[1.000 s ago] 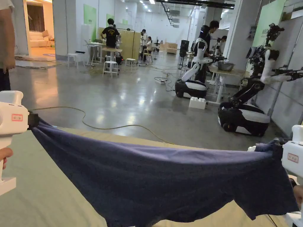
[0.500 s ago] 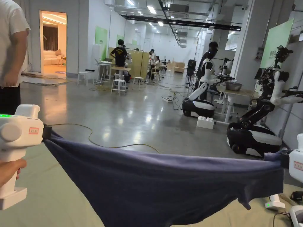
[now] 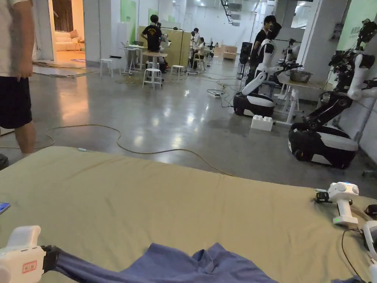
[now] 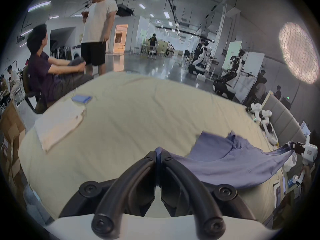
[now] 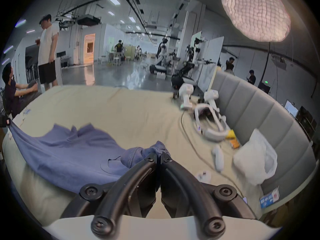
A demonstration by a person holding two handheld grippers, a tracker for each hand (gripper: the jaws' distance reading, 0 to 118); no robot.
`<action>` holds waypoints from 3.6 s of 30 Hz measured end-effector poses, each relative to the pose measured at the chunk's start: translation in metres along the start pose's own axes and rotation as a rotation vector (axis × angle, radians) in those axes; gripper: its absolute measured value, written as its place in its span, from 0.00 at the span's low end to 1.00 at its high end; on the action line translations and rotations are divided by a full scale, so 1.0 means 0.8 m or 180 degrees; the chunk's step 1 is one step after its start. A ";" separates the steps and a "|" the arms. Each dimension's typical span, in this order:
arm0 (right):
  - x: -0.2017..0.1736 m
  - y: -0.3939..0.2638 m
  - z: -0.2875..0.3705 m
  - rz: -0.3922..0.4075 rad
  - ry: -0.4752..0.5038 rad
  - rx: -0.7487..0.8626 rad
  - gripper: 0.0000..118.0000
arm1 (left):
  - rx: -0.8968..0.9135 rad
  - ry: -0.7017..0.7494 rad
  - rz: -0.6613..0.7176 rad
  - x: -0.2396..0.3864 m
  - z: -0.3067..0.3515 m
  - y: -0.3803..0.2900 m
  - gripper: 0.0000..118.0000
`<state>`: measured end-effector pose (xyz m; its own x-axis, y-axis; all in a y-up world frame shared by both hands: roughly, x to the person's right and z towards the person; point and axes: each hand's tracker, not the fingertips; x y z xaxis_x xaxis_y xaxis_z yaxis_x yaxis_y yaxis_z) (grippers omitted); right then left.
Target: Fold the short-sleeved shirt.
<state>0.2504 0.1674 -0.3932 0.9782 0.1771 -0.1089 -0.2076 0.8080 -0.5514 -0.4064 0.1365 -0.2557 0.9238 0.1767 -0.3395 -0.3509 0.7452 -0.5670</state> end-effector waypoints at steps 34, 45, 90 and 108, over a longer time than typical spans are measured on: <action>-0.188 -0.014 0.113 -0.0483 0.0176 0.1376 0.17 | 0.1295 -0.0116 -0.0693 0.172 0.105 -0.044 0.30; -0.218 -0.013 0.134 -0.0348 0.0301 0.1647 0.00 | 0.1514 -0.0274 -0.0905 0.209 0.112 -0.057 0.00; -0.238 0.007 -0.102 0.0040 0.0614 -0.0138 0.32 | -0.1208 0.0412 0.0095 -0.041 -0.088 -0.110 0.05; -0.237 0.059 -0.369 0.0538 0.0975 -0.1443 0.55 | -0.0977 0.0411 0.0240 -0.020 -0.045 -0.118 0.05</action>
<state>0.0583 0.0062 -0.6429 0.9039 0.0573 -0.4239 -0.4026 0.4487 -0.7979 -0.3935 0.0406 -0.2236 0.8735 0.1264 -0.4701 -0.4652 0.5015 -0.7295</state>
